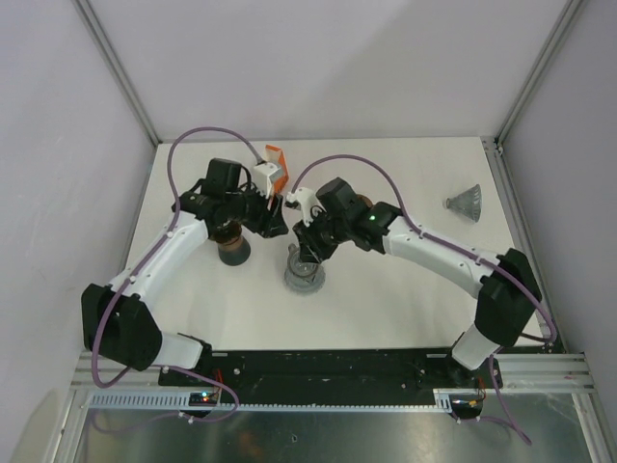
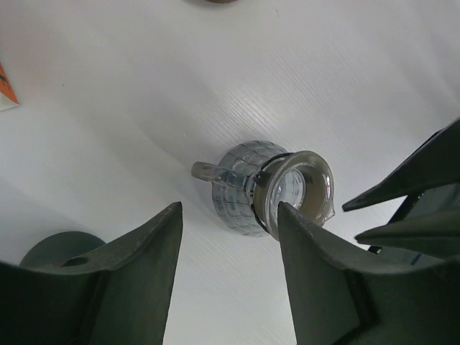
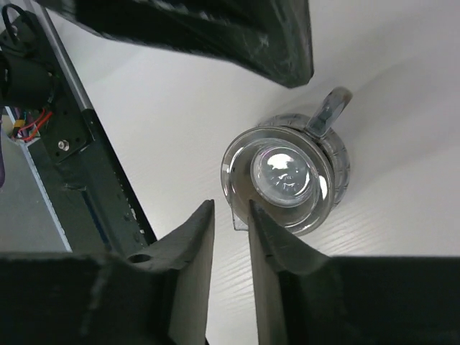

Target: Place the coffee filter in the dripper

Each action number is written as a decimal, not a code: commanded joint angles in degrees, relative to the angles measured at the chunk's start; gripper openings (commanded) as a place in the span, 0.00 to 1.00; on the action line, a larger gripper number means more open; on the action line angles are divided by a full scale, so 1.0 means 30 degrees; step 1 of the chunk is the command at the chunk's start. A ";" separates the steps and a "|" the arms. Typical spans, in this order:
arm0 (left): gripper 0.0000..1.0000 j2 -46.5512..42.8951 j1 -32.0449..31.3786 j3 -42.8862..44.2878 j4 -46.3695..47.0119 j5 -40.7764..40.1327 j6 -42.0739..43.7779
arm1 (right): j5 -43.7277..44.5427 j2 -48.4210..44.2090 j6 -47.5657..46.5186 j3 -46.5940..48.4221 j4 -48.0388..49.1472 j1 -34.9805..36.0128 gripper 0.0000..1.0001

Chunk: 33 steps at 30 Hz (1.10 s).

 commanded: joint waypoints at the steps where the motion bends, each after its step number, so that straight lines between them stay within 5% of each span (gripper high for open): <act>1: 0.62 -0.0409 -0.0190 -0.0297 0.0501 0.1176 -0.0337 | 0.0809 -0.1138 -0.0185 0.0045 0.0120 -0.0230 0.34; 9: 0.67 -0.0490 -0.0935 -0.0491 0.0755 0.1363 -0.0229 | 0.1000 -0.1584 0.0138 -0.1413 0.1928 -0.1296 0.48; 20: 0.56 -0.0186 -0.1729 -0.1703 0.0819 0.0993 -0.0137 | 0.0562 -0.0466 0.1236 -0.2697 0.4199 -0.1776 0.45; 33: 0.56 0.0643 -0.2556 -0.2610 0.1454 0.0209 -0.0376 | 0.0667 0.0683 0.1307 -0.3041 0.4686 -0.1860 0.39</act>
